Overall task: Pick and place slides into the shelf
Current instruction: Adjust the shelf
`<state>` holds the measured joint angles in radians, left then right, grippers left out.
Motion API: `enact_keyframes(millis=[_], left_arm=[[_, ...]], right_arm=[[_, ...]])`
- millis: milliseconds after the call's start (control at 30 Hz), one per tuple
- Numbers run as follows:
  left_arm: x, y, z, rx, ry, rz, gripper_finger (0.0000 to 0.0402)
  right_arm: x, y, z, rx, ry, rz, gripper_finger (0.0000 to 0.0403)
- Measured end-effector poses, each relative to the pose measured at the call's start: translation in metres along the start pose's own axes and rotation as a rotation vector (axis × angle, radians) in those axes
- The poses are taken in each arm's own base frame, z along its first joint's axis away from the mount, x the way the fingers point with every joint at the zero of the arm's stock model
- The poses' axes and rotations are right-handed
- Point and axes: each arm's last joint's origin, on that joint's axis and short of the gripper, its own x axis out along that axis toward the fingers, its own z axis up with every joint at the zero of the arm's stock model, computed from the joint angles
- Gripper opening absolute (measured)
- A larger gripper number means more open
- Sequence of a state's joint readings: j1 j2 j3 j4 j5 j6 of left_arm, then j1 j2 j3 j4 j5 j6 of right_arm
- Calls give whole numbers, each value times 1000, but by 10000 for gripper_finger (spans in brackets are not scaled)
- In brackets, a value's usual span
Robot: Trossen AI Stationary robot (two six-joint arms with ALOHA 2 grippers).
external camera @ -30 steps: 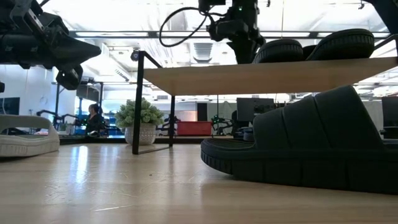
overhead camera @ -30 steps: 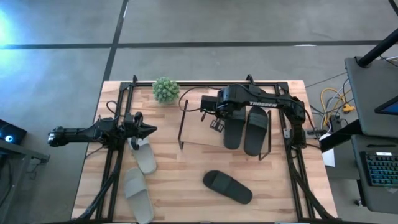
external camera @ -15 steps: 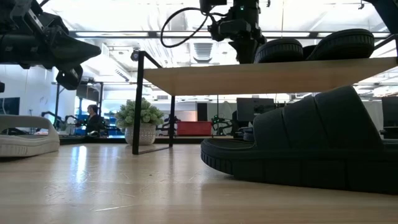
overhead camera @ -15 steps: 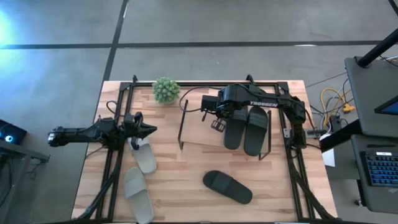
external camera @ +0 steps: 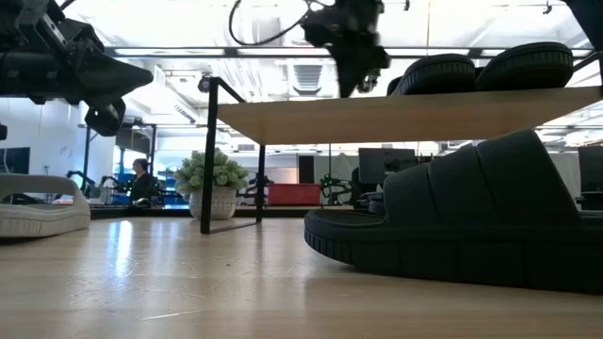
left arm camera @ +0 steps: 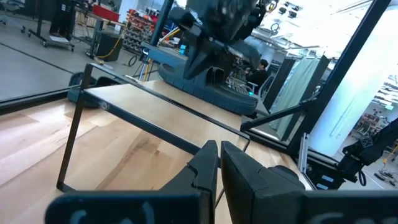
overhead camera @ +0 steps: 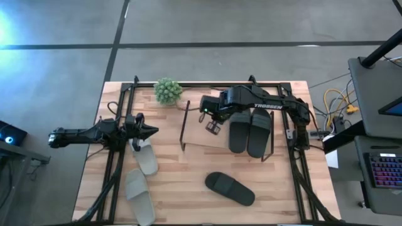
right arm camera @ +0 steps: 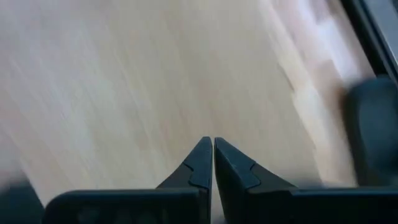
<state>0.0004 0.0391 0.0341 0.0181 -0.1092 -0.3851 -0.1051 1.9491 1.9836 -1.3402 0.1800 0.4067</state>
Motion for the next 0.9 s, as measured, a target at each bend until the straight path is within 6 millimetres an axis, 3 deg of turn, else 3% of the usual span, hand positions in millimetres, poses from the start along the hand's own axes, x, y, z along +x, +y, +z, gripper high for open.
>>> enact_keyframes(millis=[167, 467, 800, 900], left_arm=[[0, 0, 0, 0, 0, 0, 6], [0, 0, 0, 0, 0, 0, 6], [0, 0, 0, 0, 0, 0, 6], [0, 0, 0, 0, 0, 0, 6]], right_arm=[[5, -20, 21, 138, -122, 29, 9], [29, -63, 38, 274, -102, -33, 9], [72, -64, 44, 258, -9, -54, 9], [76, -62, 46, 245, 1, -42, 9]])
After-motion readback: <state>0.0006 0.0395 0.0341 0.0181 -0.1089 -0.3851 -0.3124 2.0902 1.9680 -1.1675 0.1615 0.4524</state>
